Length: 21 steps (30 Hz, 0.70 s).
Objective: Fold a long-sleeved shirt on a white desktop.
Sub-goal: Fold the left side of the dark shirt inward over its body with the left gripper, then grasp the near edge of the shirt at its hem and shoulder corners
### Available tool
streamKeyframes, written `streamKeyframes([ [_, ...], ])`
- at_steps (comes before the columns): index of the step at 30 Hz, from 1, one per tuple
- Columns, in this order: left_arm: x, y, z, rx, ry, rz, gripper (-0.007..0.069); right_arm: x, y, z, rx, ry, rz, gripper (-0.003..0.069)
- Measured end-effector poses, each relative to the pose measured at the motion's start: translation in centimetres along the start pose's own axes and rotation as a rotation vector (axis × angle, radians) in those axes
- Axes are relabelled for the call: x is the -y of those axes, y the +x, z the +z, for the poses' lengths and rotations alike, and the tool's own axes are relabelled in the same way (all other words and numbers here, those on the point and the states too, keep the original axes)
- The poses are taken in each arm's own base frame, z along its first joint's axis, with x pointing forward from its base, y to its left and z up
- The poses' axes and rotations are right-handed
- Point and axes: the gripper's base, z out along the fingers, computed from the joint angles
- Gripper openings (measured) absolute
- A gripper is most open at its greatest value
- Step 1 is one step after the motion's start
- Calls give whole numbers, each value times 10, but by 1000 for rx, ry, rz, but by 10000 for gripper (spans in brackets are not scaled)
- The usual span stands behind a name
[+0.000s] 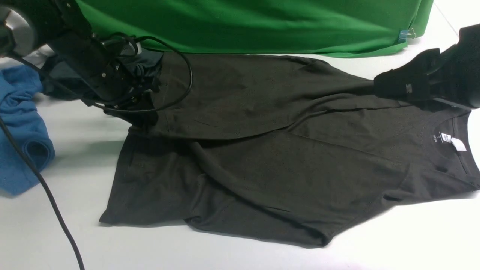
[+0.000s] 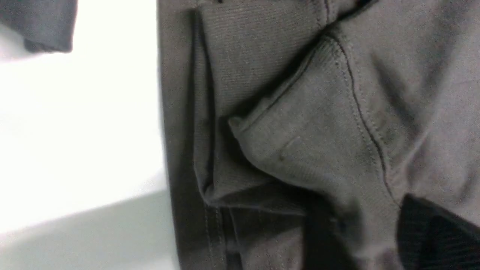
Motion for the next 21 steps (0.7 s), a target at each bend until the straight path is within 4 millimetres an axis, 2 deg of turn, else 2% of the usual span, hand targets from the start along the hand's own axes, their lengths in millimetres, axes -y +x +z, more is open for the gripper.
streamKeyframes([
  [4,7,5,-21,34,-21,20,501,2,1,0,-13,22,-26,241],
  [5,8,5,-23,38,-23,22,516,2,1,0,-14,25,-30,241],
  [6,13,15,-35,51,-37,31,573,3,2,0,-26,36,-45,241],
  [7,13,15,-38,57,-40,34,578,3,2,0,-27,37,-46,241],
  [9,21,40,-55,50,-65,27,620,4,4,0,-46,46,-60,241],
  [10,21,44,-54,38,-66,24,620,4,4,0,-46,47,-60,241],
  [11,25,62,-61,29,-75,1,629,4,4,0,-50,47,-61,241],
  [12,25,65,-61,26,-78,-6,629,4,4,0,-50,47,-61,241],
  [13,26,90,-58,-1,-90,-46,629,4,5,0,-53,46,-56,241],
  [14,27,104,-58,12,-97,-80,629,4,5,0,-55,45,-56,241],
  [15,27,118,-54,17,-104,-114,629,4,5,0,-55,45,-52,241],
  [16,27,122,-53,11,-104,-122,629,4,5,0,-55,45,-52,241],
  [17,26,138,-44,13,-112,-160,628,4,5,0,-55,46,-47,241],
  [18,26,145,-43,33,-119,-180,627,4,5,0,-55,46,-44,241],
  [19,23,167,-31,38,-132,-230,626,4,5,0,-55,46,-40,241],
  [21,20,179,-21,48,-145,-276,624,4,5,0,-55,45,-37,241],
])
